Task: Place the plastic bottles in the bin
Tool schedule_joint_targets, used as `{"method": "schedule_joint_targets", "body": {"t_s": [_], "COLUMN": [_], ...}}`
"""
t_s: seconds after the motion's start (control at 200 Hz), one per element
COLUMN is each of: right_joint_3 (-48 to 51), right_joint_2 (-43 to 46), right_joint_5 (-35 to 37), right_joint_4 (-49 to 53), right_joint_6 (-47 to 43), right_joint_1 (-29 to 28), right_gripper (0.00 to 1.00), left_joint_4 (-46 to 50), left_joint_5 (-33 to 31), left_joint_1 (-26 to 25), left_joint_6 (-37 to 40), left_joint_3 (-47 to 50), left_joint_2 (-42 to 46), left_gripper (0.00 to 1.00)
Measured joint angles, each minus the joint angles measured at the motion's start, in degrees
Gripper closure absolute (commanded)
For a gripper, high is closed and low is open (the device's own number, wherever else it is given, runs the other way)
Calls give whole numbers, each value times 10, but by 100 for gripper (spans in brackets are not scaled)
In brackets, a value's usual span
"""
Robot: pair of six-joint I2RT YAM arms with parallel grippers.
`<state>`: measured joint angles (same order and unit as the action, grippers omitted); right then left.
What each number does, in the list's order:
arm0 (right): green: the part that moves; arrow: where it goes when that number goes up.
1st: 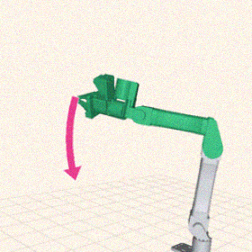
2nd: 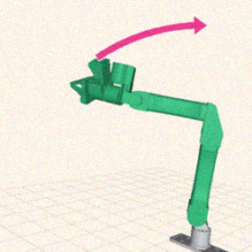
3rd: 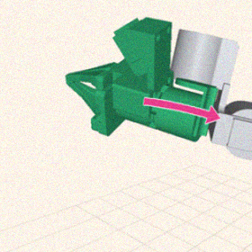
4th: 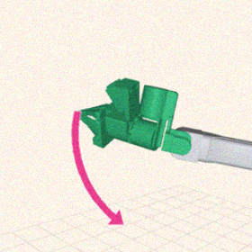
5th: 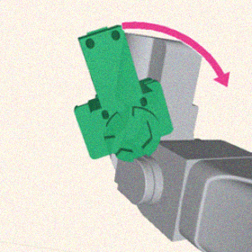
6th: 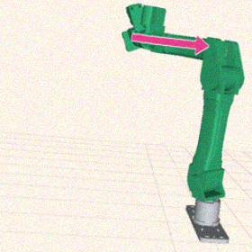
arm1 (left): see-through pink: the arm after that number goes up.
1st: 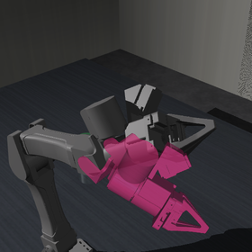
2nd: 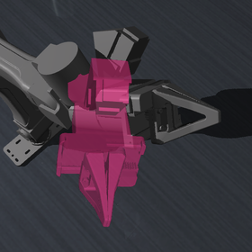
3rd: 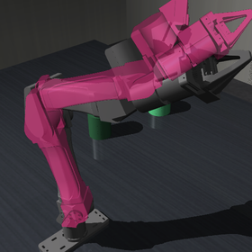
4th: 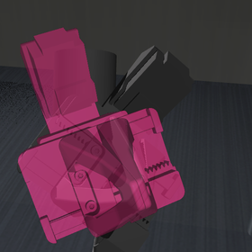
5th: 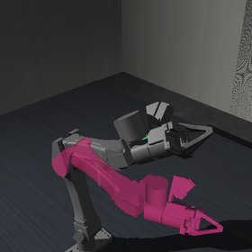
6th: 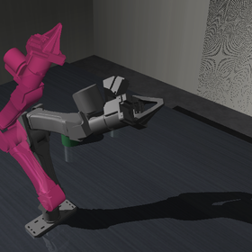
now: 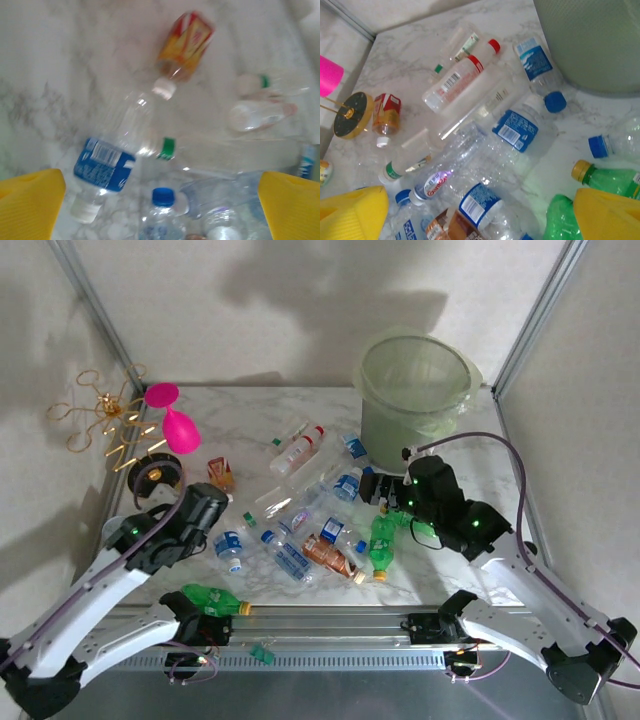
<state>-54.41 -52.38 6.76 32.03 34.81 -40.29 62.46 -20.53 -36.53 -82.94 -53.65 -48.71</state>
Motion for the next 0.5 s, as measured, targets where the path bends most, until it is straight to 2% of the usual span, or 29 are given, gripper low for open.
{"method": "schedule_joint_targets", "body": {"t_s": [0.11,0.22,0.386,0.501], "right_joint_3": [11,16,30,32], "right_joint_2": [-5,-32,-73,-89], "right_joint_5": [-16,-23,-23,-20], "right_joint_4": [4,4,4,3], "right_joint_6": [9,8,5,-8], "right_joint_1": [-4,-24,-57,-88], "right_gripper": [8,8,7,7], "left_joint_4": [-5,-6,10,24], "left_joint_5": [50,92,127,142], "left_joint_1": [-6,-34,-117,-163], "left_joint_6": [-37,-80,-166,-222], "left_joint_3": [39,82,105,112], "left_joint_2": [-39,-34,-15,-15], "left_gripper": [11,15,14,18]}}
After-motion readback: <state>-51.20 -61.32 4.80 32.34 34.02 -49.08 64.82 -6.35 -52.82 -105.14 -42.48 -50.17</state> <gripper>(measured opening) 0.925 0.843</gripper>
